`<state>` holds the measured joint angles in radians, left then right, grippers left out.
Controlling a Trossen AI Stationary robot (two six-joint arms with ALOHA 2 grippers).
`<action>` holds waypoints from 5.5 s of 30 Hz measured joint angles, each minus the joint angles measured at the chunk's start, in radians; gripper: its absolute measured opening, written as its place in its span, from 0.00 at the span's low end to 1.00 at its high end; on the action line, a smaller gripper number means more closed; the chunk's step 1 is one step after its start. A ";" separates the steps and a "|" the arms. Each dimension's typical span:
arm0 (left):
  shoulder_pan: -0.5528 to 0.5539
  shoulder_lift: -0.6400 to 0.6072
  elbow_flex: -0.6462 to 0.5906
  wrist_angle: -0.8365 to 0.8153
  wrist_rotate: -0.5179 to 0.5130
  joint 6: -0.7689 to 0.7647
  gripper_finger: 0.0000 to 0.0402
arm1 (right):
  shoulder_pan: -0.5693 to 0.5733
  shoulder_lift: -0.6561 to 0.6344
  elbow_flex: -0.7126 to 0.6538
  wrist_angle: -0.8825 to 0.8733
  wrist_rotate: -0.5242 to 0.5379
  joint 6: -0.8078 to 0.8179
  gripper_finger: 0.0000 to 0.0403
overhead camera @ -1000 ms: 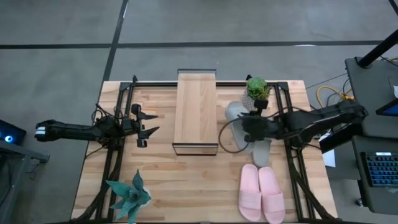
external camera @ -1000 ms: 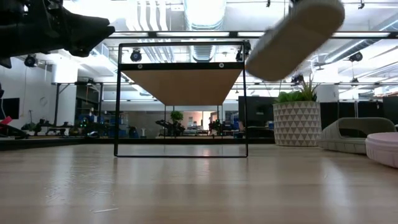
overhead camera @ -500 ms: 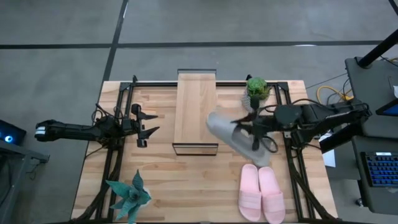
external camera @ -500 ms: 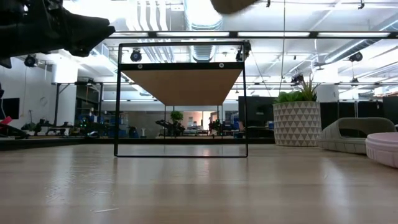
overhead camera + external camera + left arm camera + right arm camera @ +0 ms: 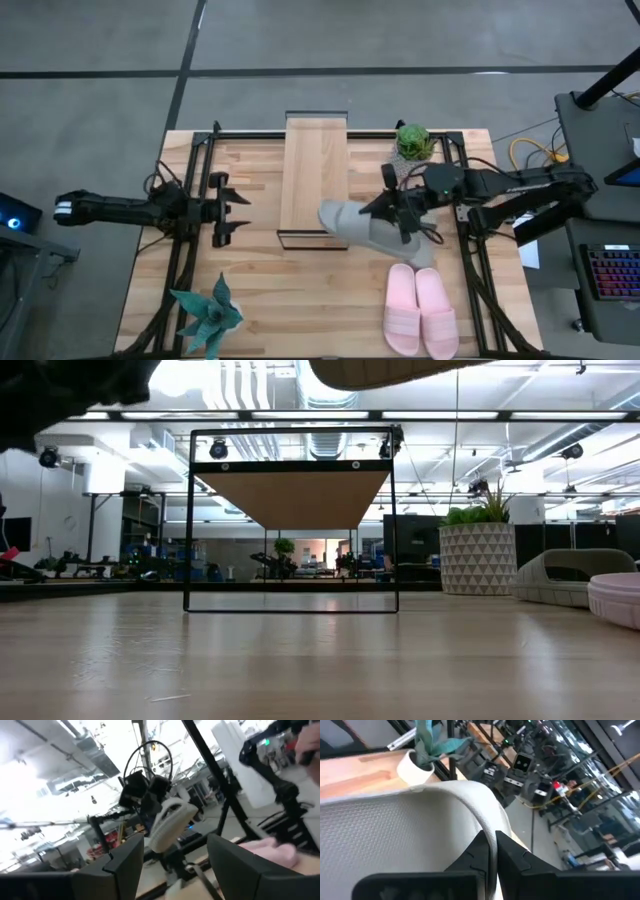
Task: Pick and place slides into the shelf
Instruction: Put the left gray slide on the shelf
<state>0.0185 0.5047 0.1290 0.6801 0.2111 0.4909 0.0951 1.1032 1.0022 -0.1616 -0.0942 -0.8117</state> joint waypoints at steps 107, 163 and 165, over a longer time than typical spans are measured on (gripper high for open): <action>-0.013 0.664 0.654 -0.318 -0.409 0.769 0.03 | -0.143 0.125 0.180 -0.132 0.039 -0.183 0.26; -0.014 0.259 0.650 -0.677 -0.594 -0.119 0.51 | 0.118 0.599 0.342 -0.004 0.689 -0.255 0.02; -0.014 0.256 0.651 -0.674 -0.594 -0.119 0.51 | 0.119 0.602 0.348 -0.005 0.682 -0.259 0.02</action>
<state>0.0040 0.7603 0.7795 0.0060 -0.3832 0.3717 0.2138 1.7054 1.3497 -0.1665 0.5875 -1.0704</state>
